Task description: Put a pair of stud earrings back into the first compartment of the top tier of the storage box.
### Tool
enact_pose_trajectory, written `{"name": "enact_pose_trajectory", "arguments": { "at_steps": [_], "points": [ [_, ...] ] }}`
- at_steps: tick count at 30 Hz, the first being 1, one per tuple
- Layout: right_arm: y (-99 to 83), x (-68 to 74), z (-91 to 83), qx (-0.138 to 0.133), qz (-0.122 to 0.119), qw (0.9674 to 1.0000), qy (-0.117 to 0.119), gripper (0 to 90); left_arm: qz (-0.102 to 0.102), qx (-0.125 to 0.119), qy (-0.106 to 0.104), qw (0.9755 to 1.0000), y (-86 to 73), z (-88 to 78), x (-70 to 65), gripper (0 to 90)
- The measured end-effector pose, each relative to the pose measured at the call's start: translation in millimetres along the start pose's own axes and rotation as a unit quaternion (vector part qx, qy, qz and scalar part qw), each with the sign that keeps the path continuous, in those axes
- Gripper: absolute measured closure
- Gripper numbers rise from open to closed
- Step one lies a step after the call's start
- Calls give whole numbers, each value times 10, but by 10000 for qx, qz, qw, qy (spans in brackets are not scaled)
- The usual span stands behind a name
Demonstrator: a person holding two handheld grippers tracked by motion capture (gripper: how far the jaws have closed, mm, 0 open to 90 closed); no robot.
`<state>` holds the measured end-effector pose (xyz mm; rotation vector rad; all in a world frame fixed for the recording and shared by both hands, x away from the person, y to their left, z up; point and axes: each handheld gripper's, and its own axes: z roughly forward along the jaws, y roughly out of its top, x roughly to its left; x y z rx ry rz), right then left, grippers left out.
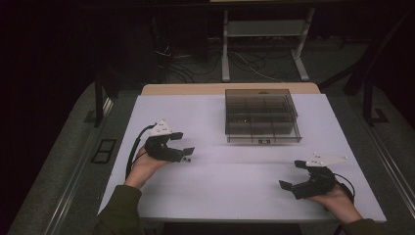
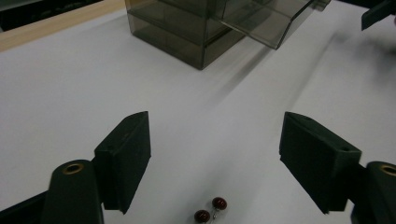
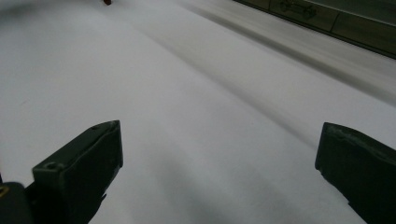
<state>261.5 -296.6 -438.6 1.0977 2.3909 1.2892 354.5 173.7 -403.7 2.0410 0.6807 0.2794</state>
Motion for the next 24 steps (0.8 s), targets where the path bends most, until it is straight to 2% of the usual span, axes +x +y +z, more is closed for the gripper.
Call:
{"name": "enact_pose_trajectory", "arguments": {
  "at_steps": [8, 14, 24],
  "points": [
    [-5, -6, -18, -24, -1, 10000, -17, 4, 4, 80, -54, 10000, -29, 24, 18, 400],
    [-6, -8, -19, -41, 2, 10000, -35, 3, -37, 342, -121, 9993, -66, 45, 34, 545],
    [-11, -11, -32, -41, 12, 10000, -50, 4, -99, 714, -109, 9973, -126, 72, 78, 671]
  ]
}}
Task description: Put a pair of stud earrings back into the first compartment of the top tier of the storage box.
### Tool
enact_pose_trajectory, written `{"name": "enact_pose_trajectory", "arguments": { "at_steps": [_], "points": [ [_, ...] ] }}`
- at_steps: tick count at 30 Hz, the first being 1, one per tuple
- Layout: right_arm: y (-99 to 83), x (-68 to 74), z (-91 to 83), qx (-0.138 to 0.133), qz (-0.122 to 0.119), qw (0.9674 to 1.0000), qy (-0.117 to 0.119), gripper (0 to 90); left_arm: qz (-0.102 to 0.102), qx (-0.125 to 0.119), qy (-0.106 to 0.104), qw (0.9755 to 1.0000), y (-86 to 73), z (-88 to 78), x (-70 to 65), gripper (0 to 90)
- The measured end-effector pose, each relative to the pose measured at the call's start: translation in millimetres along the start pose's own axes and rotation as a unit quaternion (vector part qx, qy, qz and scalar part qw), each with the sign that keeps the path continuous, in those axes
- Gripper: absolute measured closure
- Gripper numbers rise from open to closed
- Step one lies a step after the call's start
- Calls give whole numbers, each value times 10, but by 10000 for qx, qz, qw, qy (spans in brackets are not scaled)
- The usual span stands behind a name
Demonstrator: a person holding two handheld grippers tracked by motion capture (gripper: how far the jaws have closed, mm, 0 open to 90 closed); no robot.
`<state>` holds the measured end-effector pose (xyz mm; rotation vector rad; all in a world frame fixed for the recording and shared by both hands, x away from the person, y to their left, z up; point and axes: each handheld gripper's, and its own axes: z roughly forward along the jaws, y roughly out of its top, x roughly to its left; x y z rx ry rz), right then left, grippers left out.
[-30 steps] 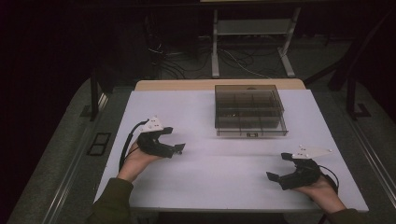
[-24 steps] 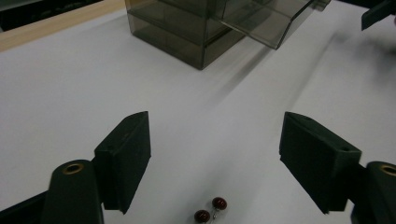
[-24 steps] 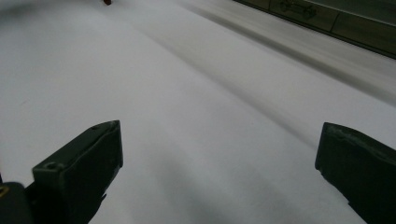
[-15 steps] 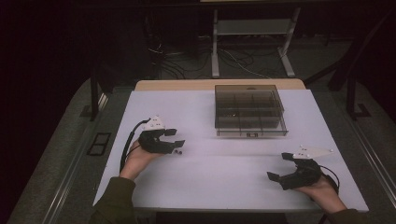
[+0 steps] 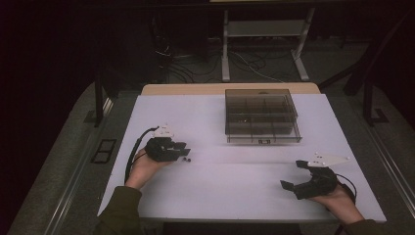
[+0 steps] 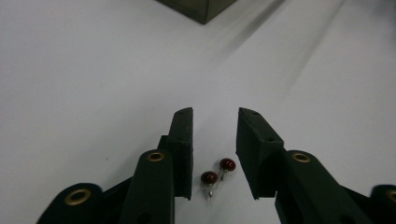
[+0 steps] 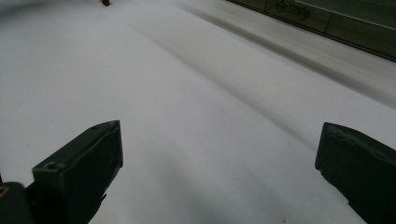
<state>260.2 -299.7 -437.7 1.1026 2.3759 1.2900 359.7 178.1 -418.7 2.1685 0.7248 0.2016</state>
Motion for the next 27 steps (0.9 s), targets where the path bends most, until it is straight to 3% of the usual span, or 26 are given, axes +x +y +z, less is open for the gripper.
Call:
{"name": "enact_pose_trajectory", "arguments": {
  "at_steps": [6, 27],
  "points": [
    [-3, 5, 4, 27, -11, 10000, 10, 4, -92, 130, -43, 9999, -61, 28, 22, 713],
    [-5, 8, 19, 60, -22, 10000, 19, 4, -172, 395, -130, 9990, -121, 132, 51, 736]
  ]
}}
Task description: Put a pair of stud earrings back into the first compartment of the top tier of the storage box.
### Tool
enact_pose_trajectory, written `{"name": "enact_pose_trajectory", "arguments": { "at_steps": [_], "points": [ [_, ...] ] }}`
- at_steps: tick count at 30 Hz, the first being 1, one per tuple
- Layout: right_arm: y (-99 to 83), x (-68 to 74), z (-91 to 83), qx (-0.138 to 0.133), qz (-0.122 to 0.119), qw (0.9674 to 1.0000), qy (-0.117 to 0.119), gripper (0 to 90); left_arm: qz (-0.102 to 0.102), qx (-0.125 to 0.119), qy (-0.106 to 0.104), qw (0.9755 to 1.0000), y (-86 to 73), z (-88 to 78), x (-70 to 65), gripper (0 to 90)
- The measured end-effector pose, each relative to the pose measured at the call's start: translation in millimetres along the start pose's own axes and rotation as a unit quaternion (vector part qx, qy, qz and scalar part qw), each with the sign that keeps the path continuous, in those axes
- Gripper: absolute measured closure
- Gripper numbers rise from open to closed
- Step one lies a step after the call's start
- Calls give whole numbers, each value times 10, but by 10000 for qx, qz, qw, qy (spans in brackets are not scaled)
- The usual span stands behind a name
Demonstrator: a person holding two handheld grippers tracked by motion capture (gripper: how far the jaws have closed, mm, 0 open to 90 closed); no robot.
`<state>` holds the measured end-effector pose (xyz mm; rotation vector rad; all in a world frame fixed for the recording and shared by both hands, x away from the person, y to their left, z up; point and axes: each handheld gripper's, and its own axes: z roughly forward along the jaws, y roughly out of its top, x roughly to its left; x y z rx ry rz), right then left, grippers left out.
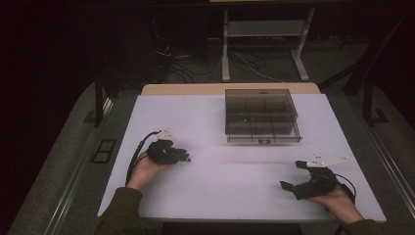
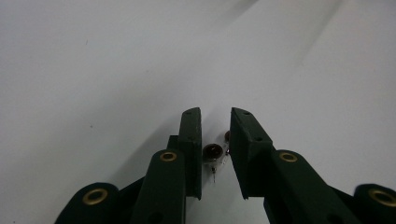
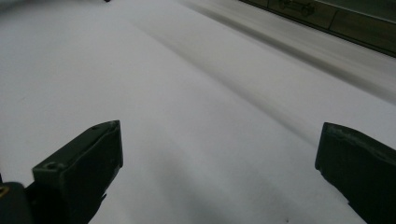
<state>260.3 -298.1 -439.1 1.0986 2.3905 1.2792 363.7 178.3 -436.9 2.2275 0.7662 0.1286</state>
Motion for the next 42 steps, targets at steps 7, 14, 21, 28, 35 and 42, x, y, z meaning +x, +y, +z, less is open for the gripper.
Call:
{"name": "enact_pose_trajectory", "arguments": {
  "at_steps": [7, 14, 21, 28, 35, 42],
  "points": [
    [0, -1, 0, 6, 9, 10000, -11, 4, 1, 95, 18, 10000, -10, 33, 11, 742],
    [-1, -1, -1, 5, -2, 10000, -3, 4, -62, 174, 41, 9998, -33, 45, 36, 748],
    [-1, -3, -4, 2, -8, 10000, -3, 4, -63, 162, 41, 9998, -42, 50, 57, 775],
    [0, -1, -5, 4, -14, 10000, -8, 4, -141, 144, 14, 9998, -44, 50, 58, 785],
    [-3, -1, -6, 6, -19, 10000, 0, 4, -105, 160, 28, 9998, -34, 37, 48, 786],
    [-18, 6, 3, -12, -33, 10000, 30, 4, -140, -35, 79, 9999, -23, -51, 45, 786]
  ]
}}
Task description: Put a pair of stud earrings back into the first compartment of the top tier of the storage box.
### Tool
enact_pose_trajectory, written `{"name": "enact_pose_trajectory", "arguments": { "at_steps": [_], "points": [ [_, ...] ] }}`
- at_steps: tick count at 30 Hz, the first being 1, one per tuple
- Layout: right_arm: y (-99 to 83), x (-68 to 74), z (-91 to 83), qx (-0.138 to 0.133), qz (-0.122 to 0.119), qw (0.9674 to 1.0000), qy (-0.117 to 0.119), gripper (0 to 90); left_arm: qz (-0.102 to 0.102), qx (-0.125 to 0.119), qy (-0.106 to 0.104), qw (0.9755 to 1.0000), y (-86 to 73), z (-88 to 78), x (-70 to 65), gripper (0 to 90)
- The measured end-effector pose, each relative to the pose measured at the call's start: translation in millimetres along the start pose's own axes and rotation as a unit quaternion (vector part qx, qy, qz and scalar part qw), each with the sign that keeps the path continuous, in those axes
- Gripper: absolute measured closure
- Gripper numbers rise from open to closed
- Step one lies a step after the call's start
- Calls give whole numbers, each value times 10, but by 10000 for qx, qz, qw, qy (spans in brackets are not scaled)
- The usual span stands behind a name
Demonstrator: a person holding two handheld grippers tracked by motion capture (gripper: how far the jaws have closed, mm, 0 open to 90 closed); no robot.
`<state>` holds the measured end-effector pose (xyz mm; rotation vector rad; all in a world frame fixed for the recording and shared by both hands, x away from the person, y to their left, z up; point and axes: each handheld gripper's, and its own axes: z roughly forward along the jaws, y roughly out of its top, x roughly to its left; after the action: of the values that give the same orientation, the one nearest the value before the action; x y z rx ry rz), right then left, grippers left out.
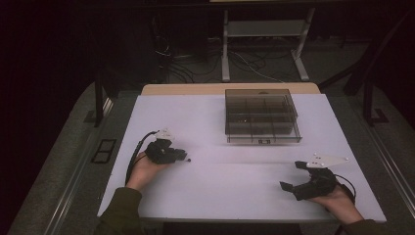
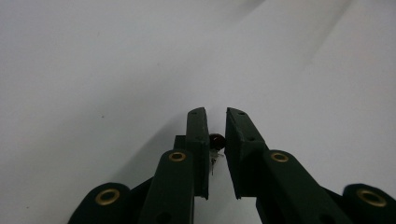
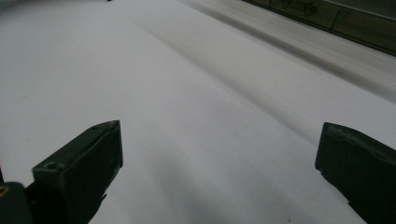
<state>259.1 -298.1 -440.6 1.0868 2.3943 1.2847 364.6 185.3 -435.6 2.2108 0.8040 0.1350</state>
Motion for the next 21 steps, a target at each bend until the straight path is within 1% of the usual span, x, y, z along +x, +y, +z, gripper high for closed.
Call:
{"name": "enact_pose_trajectory", "arguments": {
  "at_steps": [2, 5, 8, 11, 15, 19, 21],
  "points": [
    [-9, 2, 2, 0, -2, 10000, 12, 4, -31, -42, -3, 10000, 2, -16, -3, 785],
    [-15, 4, 7, -36, -18, 10000, 37, 4, -62, -194, -29, 9998, 9, -69, 2, 786],
    [-11, 2, 12, -98, -28, 9999, 79, 4, -78, -235, -33, 9997, 12, -90, -2, 785],
    [12, 10, 31, -165, -21, 9998, 99, 4, -102, -329, -76, 9994, 26, -112, -16, 785],
    [39, 29, 72, -235, -108, 9996, 139, 4, -64, -346, -120, 9993, 48, -121, -36, 786],
    [41, 36, 97, -201, -143, 9996, 141, 4, -81, -381, -199, 9990, 75, -133, -65, 785],
    [38, 36, 93, -204, -132, 9996, 121, 4, -89, -442, -217, 9987, 95, -143, -79, 785]
  ]
}}
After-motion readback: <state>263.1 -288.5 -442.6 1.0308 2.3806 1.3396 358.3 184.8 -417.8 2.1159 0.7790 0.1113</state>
